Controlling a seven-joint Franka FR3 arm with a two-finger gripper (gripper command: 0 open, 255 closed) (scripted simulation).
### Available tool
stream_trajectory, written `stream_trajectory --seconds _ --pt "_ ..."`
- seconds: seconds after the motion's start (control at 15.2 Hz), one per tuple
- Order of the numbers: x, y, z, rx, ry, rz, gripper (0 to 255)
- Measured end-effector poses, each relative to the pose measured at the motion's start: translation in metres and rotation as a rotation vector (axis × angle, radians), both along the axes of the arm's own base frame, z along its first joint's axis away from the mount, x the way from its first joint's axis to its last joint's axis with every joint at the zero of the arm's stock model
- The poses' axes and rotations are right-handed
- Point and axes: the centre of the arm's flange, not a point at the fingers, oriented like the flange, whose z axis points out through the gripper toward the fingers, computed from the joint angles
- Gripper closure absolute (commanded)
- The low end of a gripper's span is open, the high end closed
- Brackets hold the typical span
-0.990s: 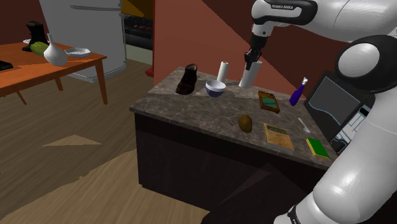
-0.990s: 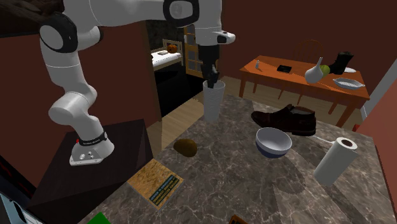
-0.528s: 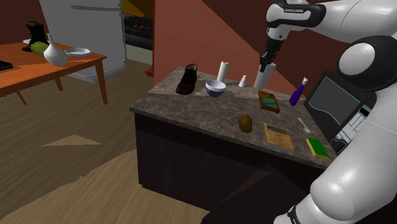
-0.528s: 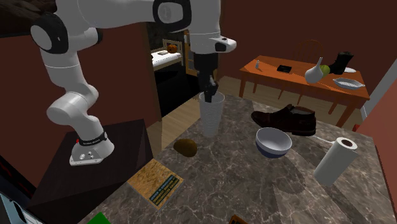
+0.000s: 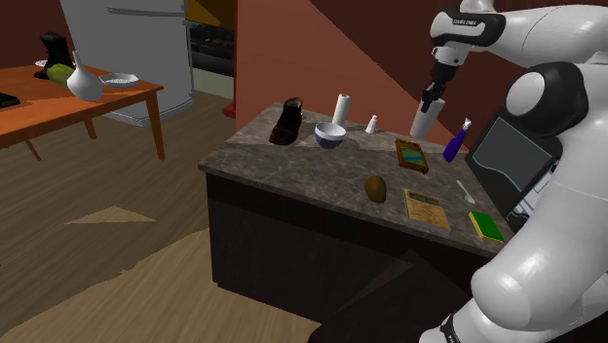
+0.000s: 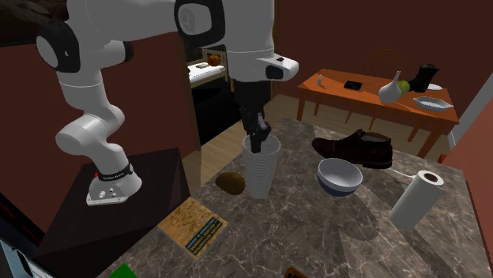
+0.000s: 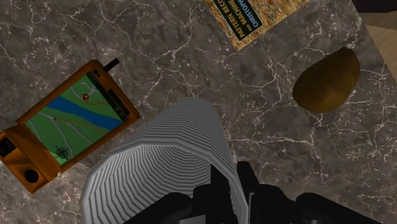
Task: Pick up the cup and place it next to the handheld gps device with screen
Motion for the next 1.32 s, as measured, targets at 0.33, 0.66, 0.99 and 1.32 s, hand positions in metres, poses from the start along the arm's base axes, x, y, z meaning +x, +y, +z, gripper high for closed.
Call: stream_trajectory --seconds 0.33,0.66,0.99,1.32 --pt "-0.033 -0.058 -0.001 0.000 0.000 -0.001 255" --pt "-0.066 -0.120 0.003 0.000 0.000 0.000 255" --pt "-0.079 -0.155 -0.010 0.000 0.001 0.001 255" --pt "-0.081 -0.157 -0.035 0.000 0.000 0.001 255"
